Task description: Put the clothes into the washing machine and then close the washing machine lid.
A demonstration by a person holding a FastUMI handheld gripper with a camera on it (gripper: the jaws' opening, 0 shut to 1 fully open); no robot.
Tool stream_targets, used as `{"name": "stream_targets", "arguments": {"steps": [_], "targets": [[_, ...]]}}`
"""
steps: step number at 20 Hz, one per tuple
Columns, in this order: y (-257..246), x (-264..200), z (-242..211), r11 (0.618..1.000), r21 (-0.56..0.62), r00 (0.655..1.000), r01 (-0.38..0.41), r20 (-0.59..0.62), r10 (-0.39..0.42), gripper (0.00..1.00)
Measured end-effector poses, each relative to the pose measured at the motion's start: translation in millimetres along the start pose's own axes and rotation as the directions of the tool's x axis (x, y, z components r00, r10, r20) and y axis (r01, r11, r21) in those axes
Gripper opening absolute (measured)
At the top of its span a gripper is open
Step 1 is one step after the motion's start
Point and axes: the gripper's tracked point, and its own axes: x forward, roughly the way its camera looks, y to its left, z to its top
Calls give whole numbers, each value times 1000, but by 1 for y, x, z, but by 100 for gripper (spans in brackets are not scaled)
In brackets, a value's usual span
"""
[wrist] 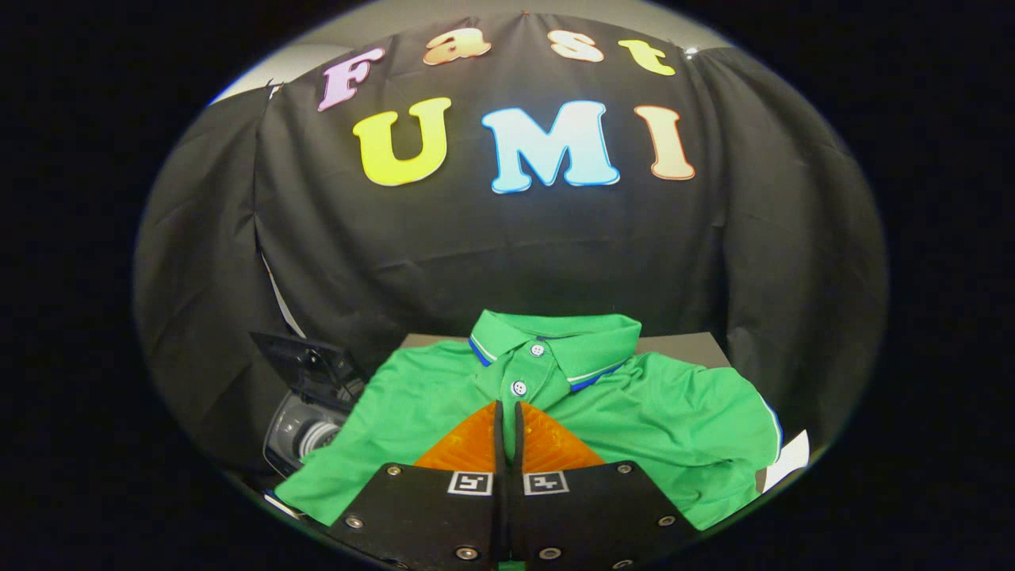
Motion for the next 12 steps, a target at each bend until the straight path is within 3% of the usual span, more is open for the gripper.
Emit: {"name": "stream_targets", "arguments": {"steps": [6, 12], "targets": [[67, -27, 31, 986, 108, 989, -129, 80, 121, 0], [125, -39, 43, 977, 117, 979, -180, 119, 166, 0]]}}
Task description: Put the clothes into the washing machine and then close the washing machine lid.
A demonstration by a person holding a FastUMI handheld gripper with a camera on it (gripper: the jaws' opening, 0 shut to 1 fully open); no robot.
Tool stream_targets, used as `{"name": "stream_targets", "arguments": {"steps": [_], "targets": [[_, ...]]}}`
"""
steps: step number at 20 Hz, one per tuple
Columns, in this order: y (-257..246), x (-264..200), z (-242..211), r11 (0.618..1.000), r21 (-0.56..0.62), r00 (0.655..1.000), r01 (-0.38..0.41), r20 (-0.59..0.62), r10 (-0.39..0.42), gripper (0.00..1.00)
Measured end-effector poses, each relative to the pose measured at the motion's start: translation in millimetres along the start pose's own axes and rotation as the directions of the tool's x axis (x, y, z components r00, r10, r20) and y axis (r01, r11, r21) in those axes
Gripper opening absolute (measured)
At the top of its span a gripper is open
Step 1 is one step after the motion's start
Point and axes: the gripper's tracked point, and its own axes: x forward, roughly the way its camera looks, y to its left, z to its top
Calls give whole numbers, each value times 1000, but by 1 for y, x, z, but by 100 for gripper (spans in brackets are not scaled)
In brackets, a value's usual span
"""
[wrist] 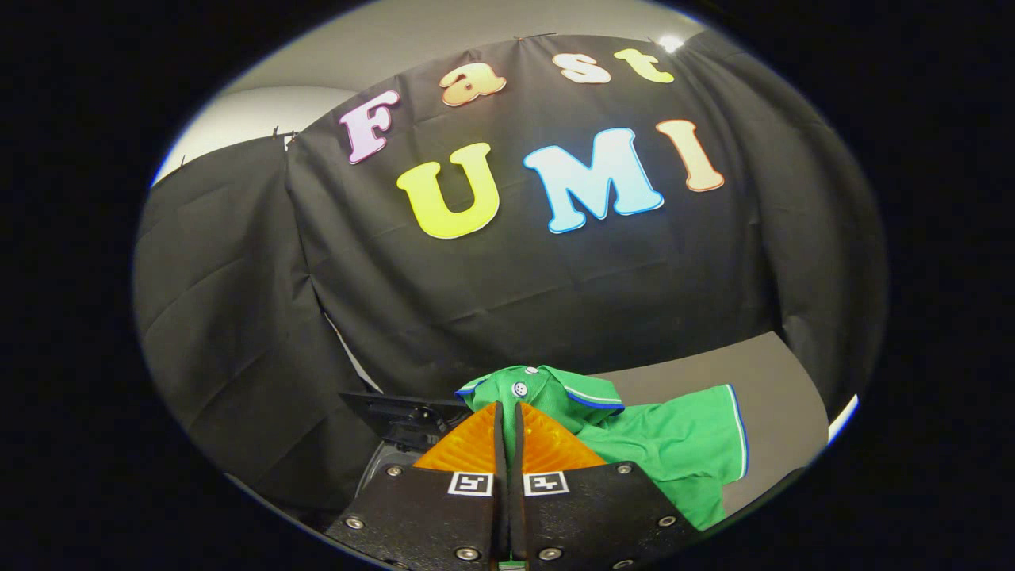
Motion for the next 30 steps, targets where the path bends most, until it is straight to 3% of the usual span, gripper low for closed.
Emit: {"name": "stream_targets", "arguments": {"steps": [16, 23, 30], "targets": [[157, 50, -81, 979, -30, 973, -201, -121, 196, 0], [199, 73, -117, 973, -47, 963, -226, -161, 216, 0], [208, 98, -160, 979, -21, 958, -205, -208, 196, 0]]}}
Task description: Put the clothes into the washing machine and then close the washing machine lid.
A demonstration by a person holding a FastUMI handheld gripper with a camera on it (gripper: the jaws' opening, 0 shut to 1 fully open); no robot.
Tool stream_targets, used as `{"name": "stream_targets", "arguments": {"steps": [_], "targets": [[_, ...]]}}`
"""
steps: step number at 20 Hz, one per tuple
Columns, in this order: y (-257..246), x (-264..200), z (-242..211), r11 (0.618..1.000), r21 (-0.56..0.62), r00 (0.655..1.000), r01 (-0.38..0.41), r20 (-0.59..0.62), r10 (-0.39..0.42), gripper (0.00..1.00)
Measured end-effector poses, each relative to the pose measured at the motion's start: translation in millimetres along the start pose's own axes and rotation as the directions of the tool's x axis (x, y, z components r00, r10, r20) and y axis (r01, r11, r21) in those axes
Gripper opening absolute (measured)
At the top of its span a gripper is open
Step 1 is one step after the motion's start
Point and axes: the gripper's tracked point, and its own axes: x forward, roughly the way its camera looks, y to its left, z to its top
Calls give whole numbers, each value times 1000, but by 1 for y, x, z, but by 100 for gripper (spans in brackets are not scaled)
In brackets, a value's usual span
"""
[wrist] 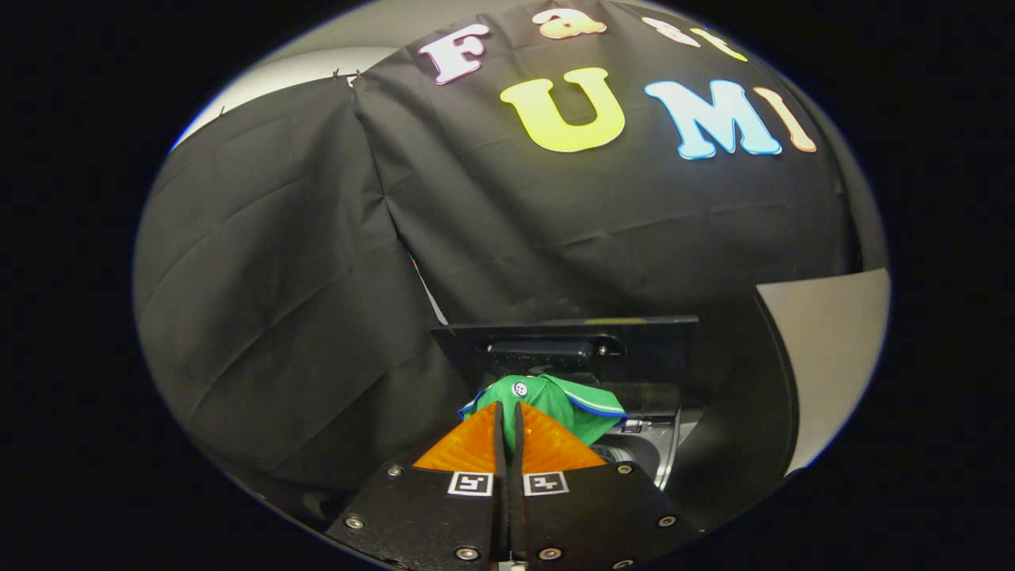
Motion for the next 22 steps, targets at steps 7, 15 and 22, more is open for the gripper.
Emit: {"name": "stream_targets", "arguments": {"steps": [7, 15, 22], "targets": [[-9, 43, -43, 997, -37, 997, 61, -37, -62, 0], [-24, 78, -84, 987, -99, 990, 124, -58, -130, 2], [-36, 102, -125, 981, -107, 978, 163, -115, -175, 5]]}}
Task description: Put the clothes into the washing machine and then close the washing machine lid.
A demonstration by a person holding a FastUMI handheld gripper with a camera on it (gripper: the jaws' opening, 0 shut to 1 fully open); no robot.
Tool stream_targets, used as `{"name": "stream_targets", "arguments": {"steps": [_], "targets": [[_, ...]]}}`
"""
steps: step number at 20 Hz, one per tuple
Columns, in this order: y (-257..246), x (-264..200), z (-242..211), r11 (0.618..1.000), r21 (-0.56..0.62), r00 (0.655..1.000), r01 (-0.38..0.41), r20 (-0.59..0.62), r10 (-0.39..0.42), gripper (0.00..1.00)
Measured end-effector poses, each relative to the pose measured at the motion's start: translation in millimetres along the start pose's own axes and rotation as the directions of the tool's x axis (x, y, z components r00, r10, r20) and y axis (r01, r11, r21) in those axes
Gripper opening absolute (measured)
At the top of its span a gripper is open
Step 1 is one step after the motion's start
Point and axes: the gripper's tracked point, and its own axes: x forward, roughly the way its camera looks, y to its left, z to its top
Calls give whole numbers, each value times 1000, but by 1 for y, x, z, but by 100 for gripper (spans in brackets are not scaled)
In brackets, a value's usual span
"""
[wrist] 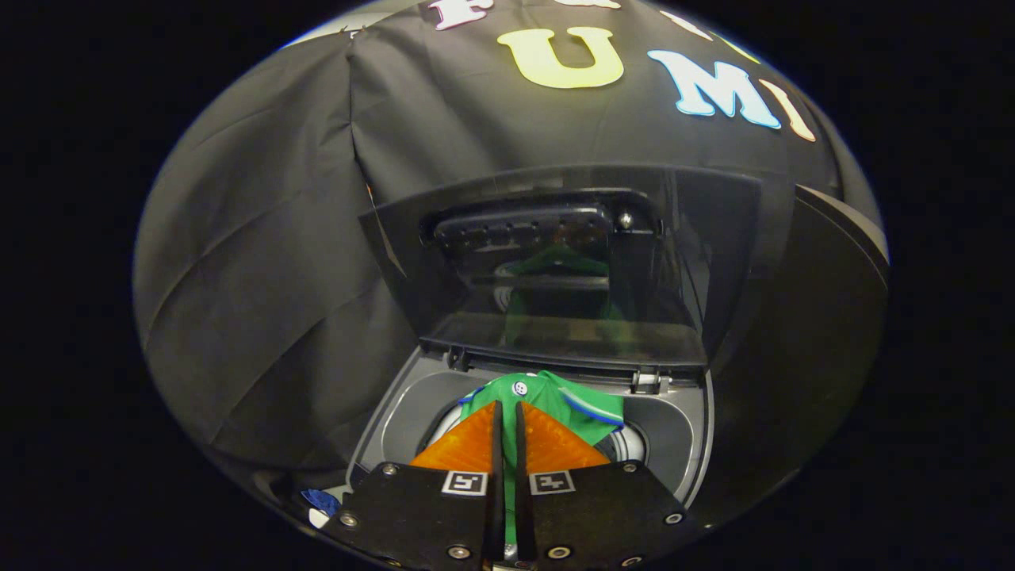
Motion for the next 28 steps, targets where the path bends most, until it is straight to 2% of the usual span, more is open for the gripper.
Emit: {"name": "stream_targets", "arguments": {"steps": [3, 4, 10, 13, 17, 22, 28], "targets": [[-5, 9, -16, 1000, 9, 999, 15, -30, -15, 11], [-5, 11, -19, 1000, 18, 1000, 14, -28, -13, 19], [-17, 9, -37, 997, 29, 997, 72, -30, -71, 95], [-15, -2, -25, 997, 19, 997, 75, 32, -76, 96], [-5, -23, 16, 996, -34, 981, 81, 180, -74, 96], [2, -56, 76, 982, -115, 921, 149, 377, -96, 96], [11, -68, 141, 978, -123, 866, 168, 492, -87, 96]]}}
